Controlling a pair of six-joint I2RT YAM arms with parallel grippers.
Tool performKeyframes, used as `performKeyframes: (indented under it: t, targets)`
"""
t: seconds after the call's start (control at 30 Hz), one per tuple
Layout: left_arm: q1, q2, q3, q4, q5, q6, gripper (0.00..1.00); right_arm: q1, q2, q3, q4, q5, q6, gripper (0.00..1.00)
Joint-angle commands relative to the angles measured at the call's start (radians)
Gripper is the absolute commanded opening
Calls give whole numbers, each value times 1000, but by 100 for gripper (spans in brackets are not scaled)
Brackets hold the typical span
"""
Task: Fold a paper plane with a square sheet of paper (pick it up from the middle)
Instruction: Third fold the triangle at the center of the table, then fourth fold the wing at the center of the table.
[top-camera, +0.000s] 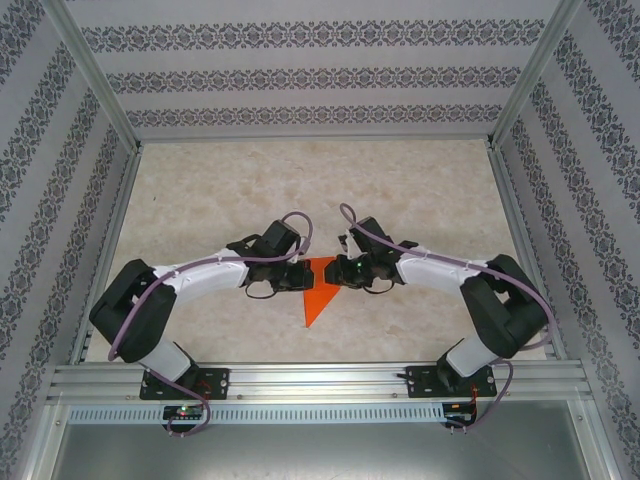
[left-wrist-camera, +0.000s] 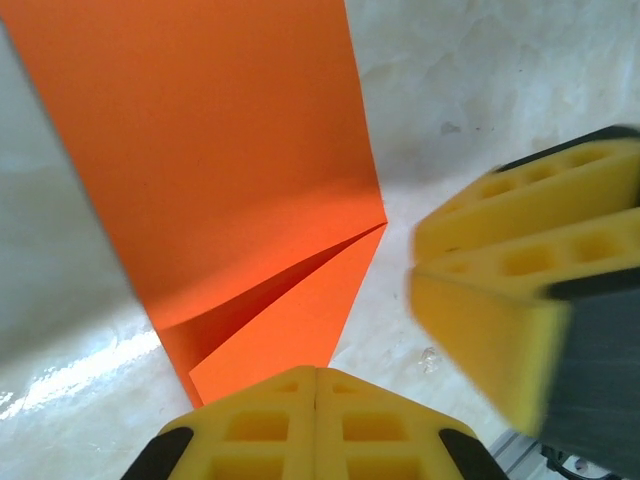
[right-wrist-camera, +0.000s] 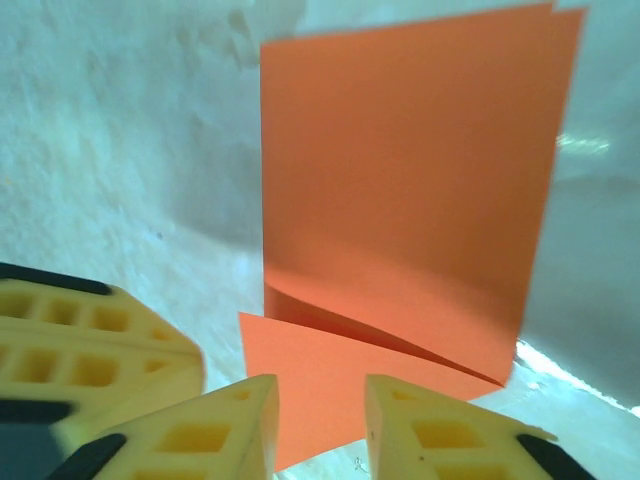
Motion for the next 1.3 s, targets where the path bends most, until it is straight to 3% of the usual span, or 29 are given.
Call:
performKeyframes:
  t: [0.0, 0.23, 0.57, 1.27]
  targets:
    - [-11, 18, 22, -25, -28, 32, 6, -46, -49, -74, -1, 53, 44, 32]
    - [-32, 37, 27, -40, 8, 78, 7, -62, -41, -136, 64, -20, 61, 39]
    - [-47, 101, 45, -117, -100, 85, 4, -42, -3, -130, 106, -48, 78, 40]
    - [-47, 150, 22, -114, -130, 76, 0, -16, 77, -100, 211, -72, 145, 39]
